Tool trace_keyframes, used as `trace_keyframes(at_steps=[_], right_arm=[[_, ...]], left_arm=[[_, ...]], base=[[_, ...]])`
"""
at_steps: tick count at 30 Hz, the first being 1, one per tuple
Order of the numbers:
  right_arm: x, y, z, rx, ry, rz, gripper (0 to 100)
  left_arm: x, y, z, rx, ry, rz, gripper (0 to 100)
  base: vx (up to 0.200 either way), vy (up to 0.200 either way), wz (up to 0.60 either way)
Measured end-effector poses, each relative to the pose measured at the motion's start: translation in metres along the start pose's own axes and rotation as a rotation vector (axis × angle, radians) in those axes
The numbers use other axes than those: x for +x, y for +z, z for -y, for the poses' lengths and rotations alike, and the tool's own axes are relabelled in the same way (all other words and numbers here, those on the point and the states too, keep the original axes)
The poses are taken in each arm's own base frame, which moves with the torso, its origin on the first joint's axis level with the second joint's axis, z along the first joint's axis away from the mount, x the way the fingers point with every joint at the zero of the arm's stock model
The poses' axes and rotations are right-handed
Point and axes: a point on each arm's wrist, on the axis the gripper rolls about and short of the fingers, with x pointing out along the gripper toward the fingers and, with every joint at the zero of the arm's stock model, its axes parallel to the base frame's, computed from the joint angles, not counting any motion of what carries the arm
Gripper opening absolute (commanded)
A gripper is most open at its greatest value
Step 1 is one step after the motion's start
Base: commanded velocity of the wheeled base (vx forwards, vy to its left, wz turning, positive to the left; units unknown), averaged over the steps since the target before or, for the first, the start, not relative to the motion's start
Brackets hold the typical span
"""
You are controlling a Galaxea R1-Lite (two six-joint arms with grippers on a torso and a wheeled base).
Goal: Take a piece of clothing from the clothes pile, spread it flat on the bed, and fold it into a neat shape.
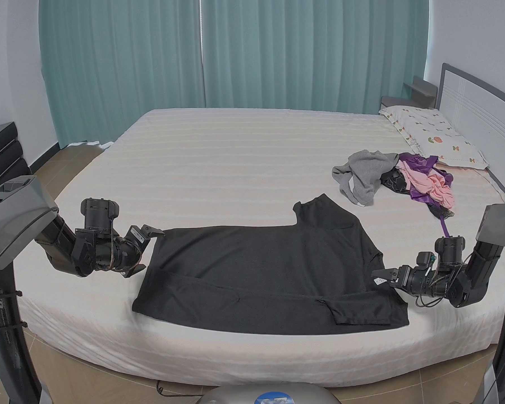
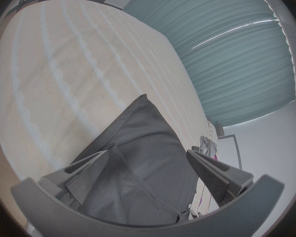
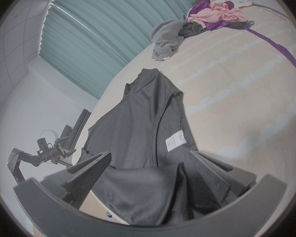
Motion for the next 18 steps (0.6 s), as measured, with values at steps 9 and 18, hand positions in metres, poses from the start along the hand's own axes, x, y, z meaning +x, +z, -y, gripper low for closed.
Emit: trace_keyframes(at_steps=[9,18], right_arm=[[-0.003,0.001,-0.002,-0.002,0.005,0.004,100],[-0.009,0.002,-0.007,0.004,0.011,0.007,100]], left_arm=[[-0.008,-0.004,0.000,0.034,-0.025,-0.047,100],[-0.023,-0.019,-0.015,0.274,-0.038,-0.145,100]], base=[[0.044,0.000,0.00],[0.000,0.000,0.00]])
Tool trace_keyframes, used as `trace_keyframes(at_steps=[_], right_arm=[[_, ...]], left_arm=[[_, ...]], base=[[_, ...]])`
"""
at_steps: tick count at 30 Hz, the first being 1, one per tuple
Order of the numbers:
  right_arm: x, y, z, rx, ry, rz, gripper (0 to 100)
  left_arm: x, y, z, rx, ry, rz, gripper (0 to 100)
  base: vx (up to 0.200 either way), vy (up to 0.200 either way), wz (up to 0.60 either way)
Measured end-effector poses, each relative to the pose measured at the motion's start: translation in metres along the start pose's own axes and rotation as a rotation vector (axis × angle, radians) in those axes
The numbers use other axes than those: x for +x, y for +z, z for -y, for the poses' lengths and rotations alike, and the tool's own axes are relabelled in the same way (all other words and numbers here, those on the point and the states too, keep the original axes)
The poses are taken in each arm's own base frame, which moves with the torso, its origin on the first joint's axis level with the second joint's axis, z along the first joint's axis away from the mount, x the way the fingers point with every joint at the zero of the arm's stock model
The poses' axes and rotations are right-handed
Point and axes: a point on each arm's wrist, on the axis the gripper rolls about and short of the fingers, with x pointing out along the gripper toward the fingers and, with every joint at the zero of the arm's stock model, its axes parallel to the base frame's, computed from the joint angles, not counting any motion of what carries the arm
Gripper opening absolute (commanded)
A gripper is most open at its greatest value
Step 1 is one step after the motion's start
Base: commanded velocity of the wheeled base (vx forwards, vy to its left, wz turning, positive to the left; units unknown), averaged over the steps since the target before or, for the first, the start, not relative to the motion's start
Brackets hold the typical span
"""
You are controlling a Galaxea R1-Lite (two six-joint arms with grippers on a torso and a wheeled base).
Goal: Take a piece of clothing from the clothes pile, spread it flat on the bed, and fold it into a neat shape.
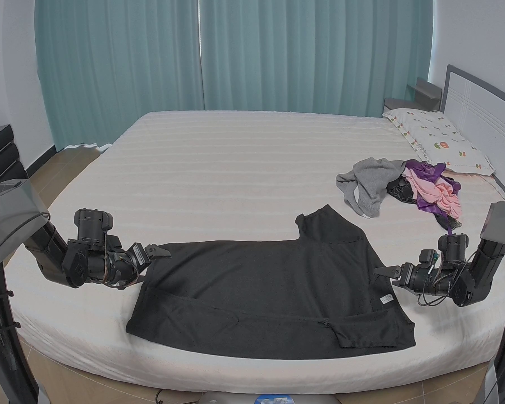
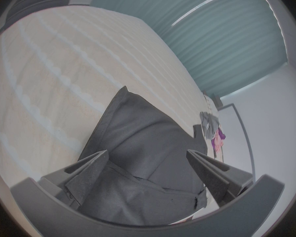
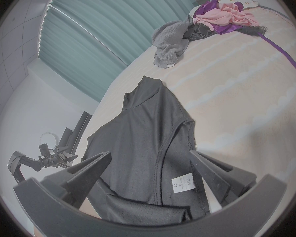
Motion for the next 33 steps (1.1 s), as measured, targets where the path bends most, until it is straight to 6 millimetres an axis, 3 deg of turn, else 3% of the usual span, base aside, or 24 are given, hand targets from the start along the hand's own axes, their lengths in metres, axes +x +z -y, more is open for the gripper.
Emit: trace_keyframes(at_steps=[10,18,32,33], right_arm=[[-0.003,-0.006,-0.012,-0.004,0.011,-0.022,100],[-0.012,-0.016,-0.008,0.009,-0.001,-0.039,100],[-0.015,-0.022,-0.007,0.004,0.003,-0.030,100],[-0.015,-0.022,-0.007,0.005,0.003,-0.030,100]], left_arm=[[0.009,-0.006,-0.009,0.171,0.010,-0.039,100],[0.025,-0.008,-0.018,0.225,0.020,-0.058,100],[0.029,-0.013,-0.027,0.234,0.040,-0.082,100],[0.028,-0.013,-0.028,0.234,0.040,-0.083,0]], base=[[0.000,0.000,0.00],[0.000,0.000,0.00],[0.000,0.000,0.00],[0.000,0.000,0.00]])
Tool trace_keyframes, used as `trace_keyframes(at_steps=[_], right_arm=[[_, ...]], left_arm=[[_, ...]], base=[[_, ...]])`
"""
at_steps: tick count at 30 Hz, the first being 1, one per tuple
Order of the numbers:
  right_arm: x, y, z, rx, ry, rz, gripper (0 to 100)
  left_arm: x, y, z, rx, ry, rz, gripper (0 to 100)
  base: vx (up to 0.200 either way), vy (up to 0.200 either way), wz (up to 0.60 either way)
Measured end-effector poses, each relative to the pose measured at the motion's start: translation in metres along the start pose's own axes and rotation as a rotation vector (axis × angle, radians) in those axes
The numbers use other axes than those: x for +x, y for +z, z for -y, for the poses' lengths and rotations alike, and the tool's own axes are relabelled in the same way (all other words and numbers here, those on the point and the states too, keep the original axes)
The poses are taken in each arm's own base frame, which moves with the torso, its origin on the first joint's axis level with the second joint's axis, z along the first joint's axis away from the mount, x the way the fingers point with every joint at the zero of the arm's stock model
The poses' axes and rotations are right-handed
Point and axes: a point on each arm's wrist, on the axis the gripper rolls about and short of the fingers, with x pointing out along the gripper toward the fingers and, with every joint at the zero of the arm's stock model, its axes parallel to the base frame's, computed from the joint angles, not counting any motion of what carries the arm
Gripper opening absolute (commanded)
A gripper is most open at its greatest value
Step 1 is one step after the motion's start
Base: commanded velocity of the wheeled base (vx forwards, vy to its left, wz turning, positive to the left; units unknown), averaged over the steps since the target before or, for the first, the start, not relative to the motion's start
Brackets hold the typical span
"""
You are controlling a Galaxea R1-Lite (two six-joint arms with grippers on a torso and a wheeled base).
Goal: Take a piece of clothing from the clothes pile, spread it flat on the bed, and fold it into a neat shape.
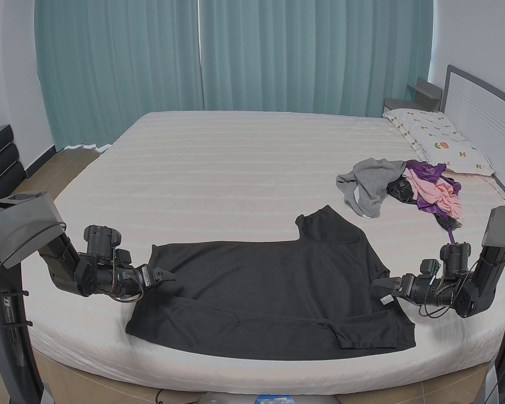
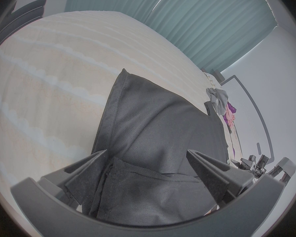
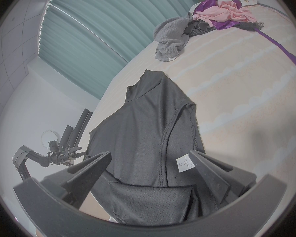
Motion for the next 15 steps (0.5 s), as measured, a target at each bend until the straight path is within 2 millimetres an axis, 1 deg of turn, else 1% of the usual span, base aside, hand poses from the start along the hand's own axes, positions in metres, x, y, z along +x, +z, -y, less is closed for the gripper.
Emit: trace_keyframes(at_steps=[8,15], right_arm=[[0.000,-0.001,0.000,0.001,-0.002,-0.001,100],[-0.001,-0.001,0.001,0.005,-0.005,0.001,100]], left_arm=[[-0.001,-0.008,-0.003,-0.010,0.013,-0.023,0],[-0.009,-0.012,-0.007,-0.028,0.029,-0.029,0]], base=[[0.000,0.000,0.00],[0.000,0.000,0.00]])
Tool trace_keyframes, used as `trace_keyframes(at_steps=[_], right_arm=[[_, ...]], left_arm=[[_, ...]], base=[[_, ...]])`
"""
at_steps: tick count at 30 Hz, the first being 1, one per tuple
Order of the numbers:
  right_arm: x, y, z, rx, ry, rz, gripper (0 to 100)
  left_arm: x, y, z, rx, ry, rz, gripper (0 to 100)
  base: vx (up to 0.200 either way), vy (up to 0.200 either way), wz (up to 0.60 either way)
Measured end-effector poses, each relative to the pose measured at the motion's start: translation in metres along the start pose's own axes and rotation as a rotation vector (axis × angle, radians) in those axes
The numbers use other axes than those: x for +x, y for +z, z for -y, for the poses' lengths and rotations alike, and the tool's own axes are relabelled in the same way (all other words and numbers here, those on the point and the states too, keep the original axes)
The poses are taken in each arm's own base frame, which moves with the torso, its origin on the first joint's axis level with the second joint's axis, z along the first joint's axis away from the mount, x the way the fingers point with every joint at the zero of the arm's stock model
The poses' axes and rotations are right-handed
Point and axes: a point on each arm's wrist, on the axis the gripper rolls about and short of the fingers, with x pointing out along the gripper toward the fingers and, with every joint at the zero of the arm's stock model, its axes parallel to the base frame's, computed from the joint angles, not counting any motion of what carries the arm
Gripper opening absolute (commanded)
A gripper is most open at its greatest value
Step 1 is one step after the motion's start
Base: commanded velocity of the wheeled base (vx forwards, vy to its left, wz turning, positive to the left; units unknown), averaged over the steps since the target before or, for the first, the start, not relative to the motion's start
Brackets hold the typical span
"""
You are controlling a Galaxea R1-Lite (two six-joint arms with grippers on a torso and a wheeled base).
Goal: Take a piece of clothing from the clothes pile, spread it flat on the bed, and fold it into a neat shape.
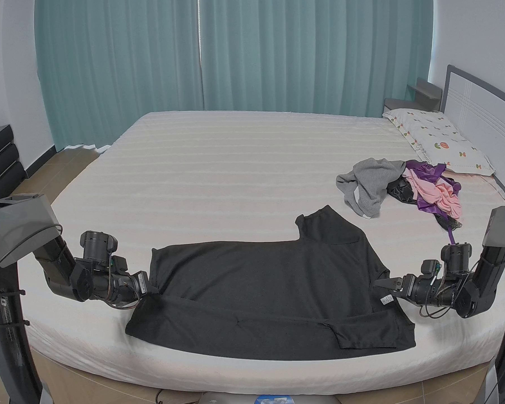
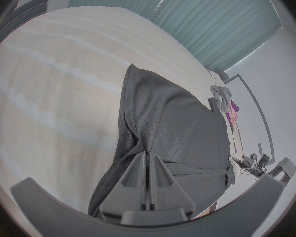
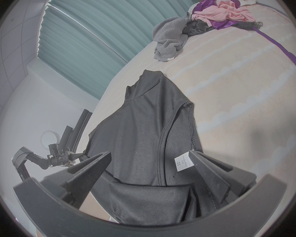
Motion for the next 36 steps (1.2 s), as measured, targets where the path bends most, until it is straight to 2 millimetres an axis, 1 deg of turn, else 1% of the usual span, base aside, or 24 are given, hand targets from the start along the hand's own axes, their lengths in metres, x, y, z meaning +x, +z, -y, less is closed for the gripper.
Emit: trace_keyframes(at_steps=[8,12,23,36], right_arm=[[-0.003,-0.002,-0.001,-0.003,0.026,-0.007,100],[-0.004,-0.003,-0.001,-0.002,0.028,-0.010,100],[-0.004,-0.005,-0.001,-0.014,0.029,-0.018,100],[-0.006,-0.017,0.002,-0.077,0.038,-0.067,100]], left_arm=[[-0.019,0.003,0.001,-0.018,-0.001,0.031,0],[-0.024,0.003,0.003,-0.015,-0.004,0.040,0],[-0.026,0.003,0.003,-0.017,-0.004,0.043,0],[-0.026,0.003,0.003,-0.020,-0.003,0.041,0]], base=[[0.000,0.000,0.00],[0.000,0.000,0.00],[0.000,0.000,0.00],[0.000,0.000,0.00]])
